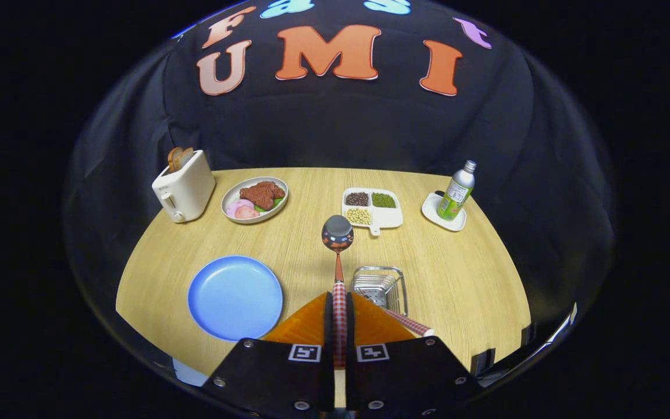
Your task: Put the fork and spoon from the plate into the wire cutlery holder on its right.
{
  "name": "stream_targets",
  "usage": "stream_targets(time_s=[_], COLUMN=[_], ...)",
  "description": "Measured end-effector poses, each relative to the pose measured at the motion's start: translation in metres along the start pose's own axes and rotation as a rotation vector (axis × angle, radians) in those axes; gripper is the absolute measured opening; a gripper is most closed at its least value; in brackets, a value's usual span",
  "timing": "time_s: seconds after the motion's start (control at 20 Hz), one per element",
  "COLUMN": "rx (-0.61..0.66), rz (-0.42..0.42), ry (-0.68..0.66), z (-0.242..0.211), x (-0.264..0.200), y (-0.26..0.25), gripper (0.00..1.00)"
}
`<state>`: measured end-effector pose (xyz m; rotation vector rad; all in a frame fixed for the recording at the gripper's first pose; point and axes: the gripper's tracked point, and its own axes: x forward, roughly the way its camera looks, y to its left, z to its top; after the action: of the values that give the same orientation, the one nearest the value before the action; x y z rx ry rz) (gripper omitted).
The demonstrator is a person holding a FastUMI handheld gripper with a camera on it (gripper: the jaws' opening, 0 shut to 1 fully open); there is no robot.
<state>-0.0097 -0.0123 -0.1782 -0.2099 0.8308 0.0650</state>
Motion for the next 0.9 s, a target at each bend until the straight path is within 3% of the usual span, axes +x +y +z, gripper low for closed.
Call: stream_targets(time_s=[0.35, 0.9], rx=[-0.035, -0.059], rz=[0.030, 0.034], ry=[0.206, 0.453], z=[-0.029, -0.056], x=[0.000, 0.009], y=[-0.030, -0.031], gripper=[0.08, 0.08])
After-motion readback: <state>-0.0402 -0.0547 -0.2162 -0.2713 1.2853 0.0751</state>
